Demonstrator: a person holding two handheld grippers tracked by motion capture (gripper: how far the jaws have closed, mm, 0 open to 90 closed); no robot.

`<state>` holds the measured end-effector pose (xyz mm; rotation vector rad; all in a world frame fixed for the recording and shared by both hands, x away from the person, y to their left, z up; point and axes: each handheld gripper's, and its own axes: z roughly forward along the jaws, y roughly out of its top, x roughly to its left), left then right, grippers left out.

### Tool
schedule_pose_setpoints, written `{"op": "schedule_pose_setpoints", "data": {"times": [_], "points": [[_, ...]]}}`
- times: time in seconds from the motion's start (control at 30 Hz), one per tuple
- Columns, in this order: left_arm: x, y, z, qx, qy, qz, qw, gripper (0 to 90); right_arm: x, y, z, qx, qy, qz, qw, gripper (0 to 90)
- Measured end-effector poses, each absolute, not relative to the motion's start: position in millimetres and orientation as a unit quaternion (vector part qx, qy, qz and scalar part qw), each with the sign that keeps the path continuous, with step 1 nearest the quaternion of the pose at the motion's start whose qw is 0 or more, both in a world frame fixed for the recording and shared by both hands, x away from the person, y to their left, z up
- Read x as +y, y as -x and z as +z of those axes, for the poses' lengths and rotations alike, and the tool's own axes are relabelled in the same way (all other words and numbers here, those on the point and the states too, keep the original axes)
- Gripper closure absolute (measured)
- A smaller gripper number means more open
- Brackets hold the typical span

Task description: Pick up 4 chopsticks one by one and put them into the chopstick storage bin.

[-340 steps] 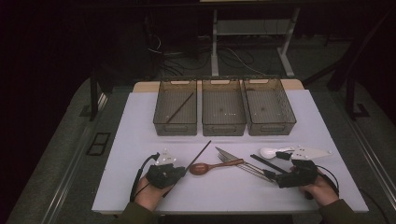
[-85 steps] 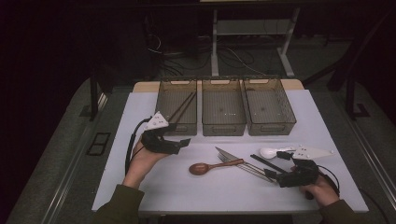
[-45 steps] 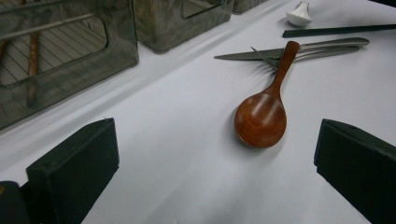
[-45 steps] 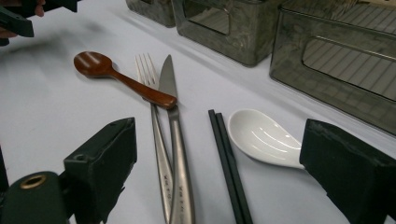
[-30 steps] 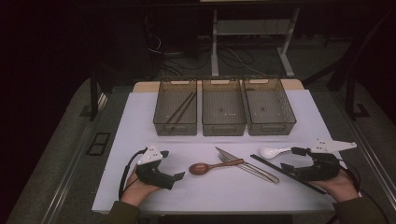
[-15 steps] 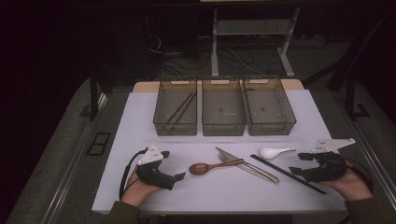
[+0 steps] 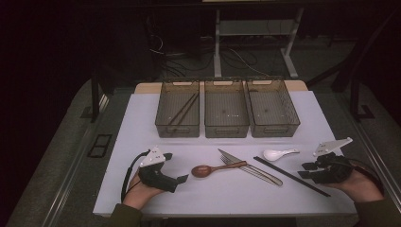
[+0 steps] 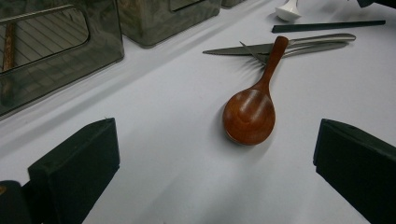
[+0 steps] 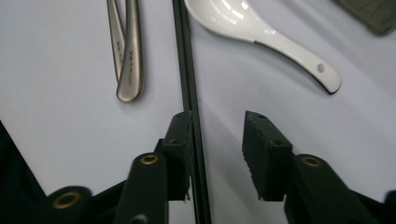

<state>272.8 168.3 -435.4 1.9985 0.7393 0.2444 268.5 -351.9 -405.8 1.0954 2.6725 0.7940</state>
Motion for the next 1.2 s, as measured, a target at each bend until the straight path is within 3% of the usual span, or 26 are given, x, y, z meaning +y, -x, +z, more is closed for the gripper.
{"op": "schedule_pose_setpoints", "data": {"times": [0.3, 0.5, 1.2], "points": [[167.0, -273.4, -436.6, 0.302, -0.818, 0.099, 0.479, 0.0, -346.6, -272.1, -412.1, 0.919, -0.331, 0.21, 0.046, 76.5], [166.2, -273.4, -436.6, 0.301, -0.819, 0.098, 0.479, 0.0, -340.7, -274.4, -415.0, 0.928, -0.317, 0.191, 0.043, 80.3], [165.7, -274.0, -436.5, 0.3, -0.82, 0.098, 0.477, 0.0, -332.1, -279.6, -418.5, 0.939, -0.301, 0.163, 0.037, 82.5]]}}
